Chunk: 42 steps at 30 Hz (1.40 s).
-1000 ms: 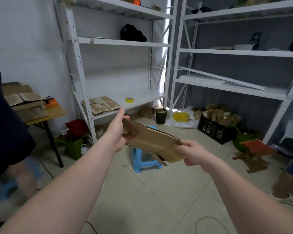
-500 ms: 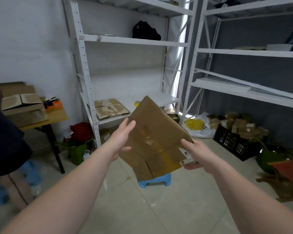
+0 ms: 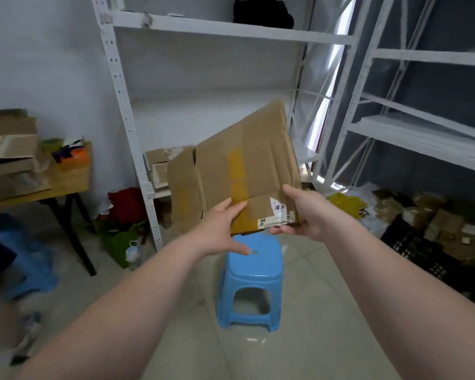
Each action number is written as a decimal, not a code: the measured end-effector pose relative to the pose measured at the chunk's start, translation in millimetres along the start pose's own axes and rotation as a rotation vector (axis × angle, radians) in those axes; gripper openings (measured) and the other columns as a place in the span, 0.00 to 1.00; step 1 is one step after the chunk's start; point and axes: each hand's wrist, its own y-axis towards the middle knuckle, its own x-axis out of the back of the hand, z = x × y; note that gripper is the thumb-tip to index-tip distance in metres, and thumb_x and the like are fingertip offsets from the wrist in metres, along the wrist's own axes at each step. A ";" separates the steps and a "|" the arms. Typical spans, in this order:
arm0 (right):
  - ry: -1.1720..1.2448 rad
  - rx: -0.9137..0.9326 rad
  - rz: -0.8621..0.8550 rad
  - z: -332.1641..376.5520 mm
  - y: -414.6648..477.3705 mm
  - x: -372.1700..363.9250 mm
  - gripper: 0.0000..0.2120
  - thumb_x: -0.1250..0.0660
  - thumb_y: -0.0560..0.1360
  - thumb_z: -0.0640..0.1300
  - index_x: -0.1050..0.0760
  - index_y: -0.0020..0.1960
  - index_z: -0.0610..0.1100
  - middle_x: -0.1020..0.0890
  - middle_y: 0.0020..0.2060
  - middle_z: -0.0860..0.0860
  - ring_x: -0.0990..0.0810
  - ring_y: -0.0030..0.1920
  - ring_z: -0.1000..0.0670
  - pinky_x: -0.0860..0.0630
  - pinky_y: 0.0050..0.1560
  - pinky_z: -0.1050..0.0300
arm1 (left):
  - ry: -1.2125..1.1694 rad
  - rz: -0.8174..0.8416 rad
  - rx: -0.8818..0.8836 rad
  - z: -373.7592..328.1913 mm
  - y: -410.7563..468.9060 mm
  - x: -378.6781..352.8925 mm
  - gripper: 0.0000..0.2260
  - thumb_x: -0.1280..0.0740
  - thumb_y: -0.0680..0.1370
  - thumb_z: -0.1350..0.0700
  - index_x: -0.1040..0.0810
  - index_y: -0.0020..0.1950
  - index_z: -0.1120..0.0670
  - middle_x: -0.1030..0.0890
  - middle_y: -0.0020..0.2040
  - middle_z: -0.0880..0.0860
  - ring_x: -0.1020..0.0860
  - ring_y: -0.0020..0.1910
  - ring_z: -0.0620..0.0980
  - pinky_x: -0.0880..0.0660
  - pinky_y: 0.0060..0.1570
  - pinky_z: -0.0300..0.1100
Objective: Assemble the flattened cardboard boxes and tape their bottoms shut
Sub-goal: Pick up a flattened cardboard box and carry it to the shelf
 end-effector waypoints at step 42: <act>0.139 0.027 -0.064 316.0 688.7 -132.7 0.16 0.36 0.78 0.49 0.27 0.60 0.40 0.22 0.58 0.42 0.22 0.47 0.43 0.21 0.37 0.56 | -0.998 -0.533 0.275 323.9 636.9 270.7 0.09 0.33 0.79 0.53 0.23 0.58 0.49 0.16 0.49 0.52 0.17 0.46 0.55 0.20 0.48 0.53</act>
